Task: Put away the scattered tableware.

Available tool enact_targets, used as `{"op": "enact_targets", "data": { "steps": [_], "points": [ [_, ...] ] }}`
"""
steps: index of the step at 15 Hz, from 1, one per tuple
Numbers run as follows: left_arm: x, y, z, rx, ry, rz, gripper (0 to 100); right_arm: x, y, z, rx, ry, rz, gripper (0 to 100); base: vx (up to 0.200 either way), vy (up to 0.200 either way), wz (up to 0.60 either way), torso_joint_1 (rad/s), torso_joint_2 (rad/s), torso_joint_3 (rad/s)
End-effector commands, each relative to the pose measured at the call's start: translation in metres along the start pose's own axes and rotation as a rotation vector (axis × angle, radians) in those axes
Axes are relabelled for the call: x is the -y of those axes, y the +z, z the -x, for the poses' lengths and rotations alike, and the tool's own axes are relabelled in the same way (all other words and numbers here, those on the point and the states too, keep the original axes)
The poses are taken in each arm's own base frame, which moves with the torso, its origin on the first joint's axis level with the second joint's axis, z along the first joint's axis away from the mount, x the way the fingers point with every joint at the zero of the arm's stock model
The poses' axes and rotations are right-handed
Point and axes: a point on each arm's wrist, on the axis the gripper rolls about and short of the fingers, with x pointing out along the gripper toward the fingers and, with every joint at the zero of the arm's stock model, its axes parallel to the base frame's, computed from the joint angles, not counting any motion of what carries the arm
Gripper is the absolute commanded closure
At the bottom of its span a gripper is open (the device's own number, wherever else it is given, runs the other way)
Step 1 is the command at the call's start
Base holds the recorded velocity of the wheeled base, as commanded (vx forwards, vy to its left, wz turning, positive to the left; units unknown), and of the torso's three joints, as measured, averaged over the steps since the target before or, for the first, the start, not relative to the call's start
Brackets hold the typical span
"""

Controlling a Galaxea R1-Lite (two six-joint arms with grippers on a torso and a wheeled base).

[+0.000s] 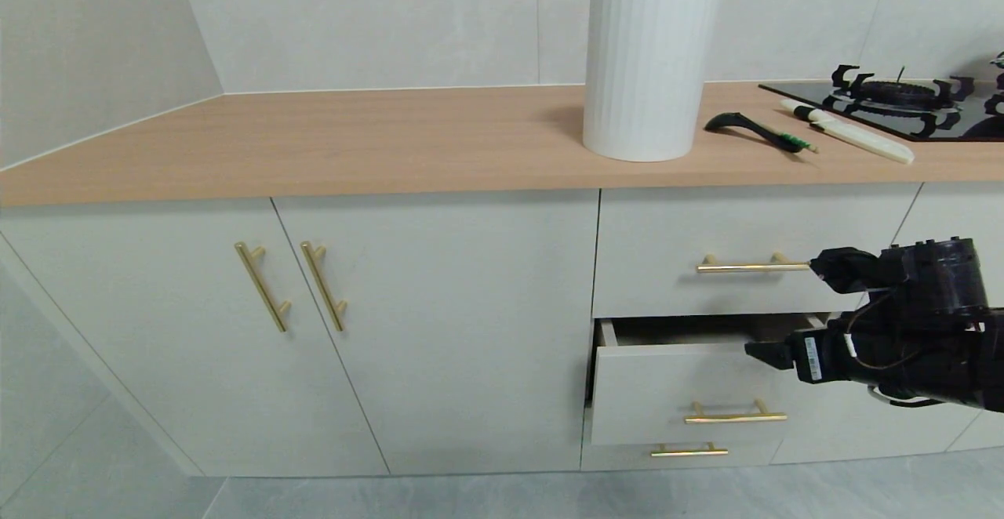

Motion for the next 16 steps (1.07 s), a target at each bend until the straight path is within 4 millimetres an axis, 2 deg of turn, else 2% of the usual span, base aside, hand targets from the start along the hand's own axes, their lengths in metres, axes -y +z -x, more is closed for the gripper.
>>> {"op": "enact_targets", "data": {
  "steps": [1,9,16],
  "points": [
    [0.000,0.000,0.000,-0.001,0.001,0.000,0,-0.001,0.011,0.007,0.057,0.003,-0.010,0,0.000,0.000,0.00,0.000,0.00,0.000],
    [0.000,0.000,0.000,-0.001,0.001,0.000,0,-0.003,-0.009,-0.062,0.058,-0.050,-0.035,0,0.000,0.000,0.00,0.000,0.00,0.000],
    [0.000,0.000,0.000,-0.001,0.001,0.000,0,-0.003,-0.022,-0.094,0.088,-0.081,-0.036,0,0.000,0.000,0.00,0.000,0.00,0.000]
  ]
}}
